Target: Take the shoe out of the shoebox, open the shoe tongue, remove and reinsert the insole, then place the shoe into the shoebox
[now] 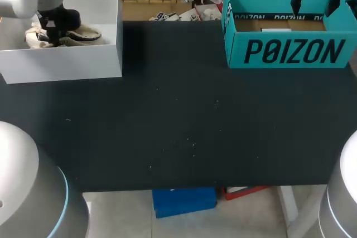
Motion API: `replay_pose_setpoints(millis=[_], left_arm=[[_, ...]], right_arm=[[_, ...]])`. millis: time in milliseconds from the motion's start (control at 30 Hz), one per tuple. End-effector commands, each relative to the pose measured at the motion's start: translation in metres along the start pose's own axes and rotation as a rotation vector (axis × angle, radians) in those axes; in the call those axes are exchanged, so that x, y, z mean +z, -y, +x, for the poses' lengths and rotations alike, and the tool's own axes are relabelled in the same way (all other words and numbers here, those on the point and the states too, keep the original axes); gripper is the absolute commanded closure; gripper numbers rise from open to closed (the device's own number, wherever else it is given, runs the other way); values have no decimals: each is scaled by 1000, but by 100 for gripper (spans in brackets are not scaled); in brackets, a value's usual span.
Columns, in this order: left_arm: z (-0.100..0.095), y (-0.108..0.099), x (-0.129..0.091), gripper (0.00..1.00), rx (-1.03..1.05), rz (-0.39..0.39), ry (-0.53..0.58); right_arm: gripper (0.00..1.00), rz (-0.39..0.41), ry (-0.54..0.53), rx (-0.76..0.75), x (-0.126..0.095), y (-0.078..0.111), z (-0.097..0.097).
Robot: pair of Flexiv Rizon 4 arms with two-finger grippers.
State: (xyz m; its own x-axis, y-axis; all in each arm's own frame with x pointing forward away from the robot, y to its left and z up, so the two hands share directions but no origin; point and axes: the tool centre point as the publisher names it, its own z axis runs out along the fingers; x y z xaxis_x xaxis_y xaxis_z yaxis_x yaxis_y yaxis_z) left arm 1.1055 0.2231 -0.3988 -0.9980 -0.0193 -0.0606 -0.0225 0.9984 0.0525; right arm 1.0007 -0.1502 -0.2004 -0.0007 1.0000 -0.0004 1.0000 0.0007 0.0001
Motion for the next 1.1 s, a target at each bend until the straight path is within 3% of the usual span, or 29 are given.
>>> replay_pose_setpoints(millis=[33,67,100,133,400,633,867,1100], left_arm=[[-4,2,4,67,7,-6,-12],[-4,2,4,71,8,-7,-14],[-4,2,4,92,9,-9,-15],[-3,2,4,100,10,-10,-15],[4,8,-17,100,39,-7,-3],[7,11,-54,100,53,10,9],[7,19,-110,100,35,62,-10],[1,29,-185,100,9,108,41]], right_arm=[[0,0,0,0,0,0,0],[0,0,0,0,0,0,0],[0,0,0,0,0,0,0],[0,0,0,0,0,0,0],[0,0,0,0,0,0,0],[0,0,0,0,0,0,0],[0,0,0,0,0,0,0],[0,0,0,0,0,0,0]])
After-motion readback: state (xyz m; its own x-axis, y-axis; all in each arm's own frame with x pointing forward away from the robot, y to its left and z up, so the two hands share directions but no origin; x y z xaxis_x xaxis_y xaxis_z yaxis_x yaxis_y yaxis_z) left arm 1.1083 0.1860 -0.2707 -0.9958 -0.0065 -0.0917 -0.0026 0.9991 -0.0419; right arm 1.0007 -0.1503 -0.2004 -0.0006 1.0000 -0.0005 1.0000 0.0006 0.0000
